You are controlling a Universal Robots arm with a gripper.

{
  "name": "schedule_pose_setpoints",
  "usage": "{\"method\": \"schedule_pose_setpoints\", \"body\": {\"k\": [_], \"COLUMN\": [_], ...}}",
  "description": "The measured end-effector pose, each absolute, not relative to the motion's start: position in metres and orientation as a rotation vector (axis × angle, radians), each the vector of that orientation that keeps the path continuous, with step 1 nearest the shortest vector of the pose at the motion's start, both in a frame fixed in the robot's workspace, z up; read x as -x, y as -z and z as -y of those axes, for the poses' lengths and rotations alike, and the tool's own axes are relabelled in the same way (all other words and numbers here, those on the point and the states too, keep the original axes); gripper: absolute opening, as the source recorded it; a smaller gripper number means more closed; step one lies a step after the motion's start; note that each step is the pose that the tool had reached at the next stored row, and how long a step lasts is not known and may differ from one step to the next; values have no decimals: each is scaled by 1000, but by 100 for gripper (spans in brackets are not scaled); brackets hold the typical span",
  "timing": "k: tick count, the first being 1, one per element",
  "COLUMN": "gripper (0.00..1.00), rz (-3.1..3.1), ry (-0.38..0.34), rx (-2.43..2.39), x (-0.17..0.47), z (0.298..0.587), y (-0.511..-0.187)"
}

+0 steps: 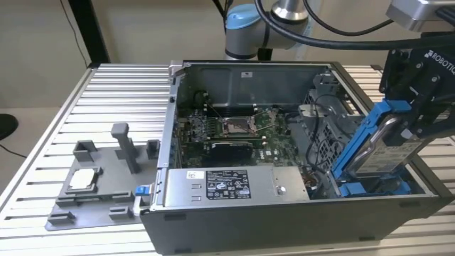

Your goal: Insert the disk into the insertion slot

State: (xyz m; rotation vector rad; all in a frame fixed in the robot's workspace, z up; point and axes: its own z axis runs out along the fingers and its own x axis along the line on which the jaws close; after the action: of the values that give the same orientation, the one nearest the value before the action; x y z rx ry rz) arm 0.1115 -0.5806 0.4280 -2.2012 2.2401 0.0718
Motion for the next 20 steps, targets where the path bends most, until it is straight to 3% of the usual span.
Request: {"method": "schedule_pose_setpoints", "body": {"k": [20], "gripper": [0], "rz": [-2253], "ry": [-104], "rx": [2213], "x": [-112], "z": [581], "y": [-422]}}
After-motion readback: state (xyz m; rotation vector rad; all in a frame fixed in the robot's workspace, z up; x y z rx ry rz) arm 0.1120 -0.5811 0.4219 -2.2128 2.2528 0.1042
